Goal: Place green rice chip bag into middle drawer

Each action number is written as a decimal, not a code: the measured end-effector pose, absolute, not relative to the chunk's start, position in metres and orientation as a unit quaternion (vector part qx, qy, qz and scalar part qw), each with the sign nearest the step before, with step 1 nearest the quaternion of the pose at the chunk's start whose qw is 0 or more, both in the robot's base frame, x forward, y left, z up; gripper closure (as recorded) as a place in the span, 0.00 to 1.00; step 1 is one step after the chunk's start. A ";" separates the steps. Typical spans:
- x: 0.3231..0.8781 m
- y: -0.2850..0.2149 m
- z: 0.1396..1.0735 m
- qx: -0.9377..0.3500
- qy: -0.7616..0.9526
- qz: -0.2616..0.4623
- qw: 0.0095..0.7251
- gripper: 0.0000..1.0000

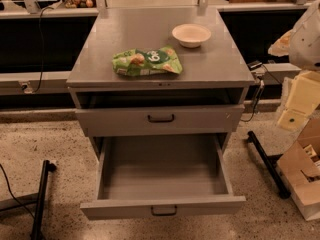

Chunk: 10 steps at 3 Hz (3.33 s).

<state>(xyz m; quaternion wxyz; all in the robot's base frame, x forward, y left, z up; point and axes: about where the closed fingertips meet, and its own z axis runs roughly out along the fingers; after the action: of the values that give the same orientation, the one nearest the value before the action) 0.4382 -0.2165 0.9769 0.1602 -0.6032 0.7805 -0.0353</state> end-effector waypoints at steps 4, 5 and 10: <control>0.572 -0.144 0.934 -0.649 0.742 0.020 0.167 0.00; 0.642 -0.104 0.913 -0.663 0.722 0.047 0.190 0.00; 0.739 -0.014 0.894 -0.704 0.673 0.022 0.225 0.00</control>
Offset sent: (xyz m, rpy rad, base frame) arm 0.0159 0.0094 -0.0201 0.0122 0.0831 -0.0128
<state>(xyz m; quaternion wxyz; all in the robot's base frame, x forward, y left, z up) 0.7393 -0.0136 0.8936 0.2253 -0.7040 0.6732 0.0216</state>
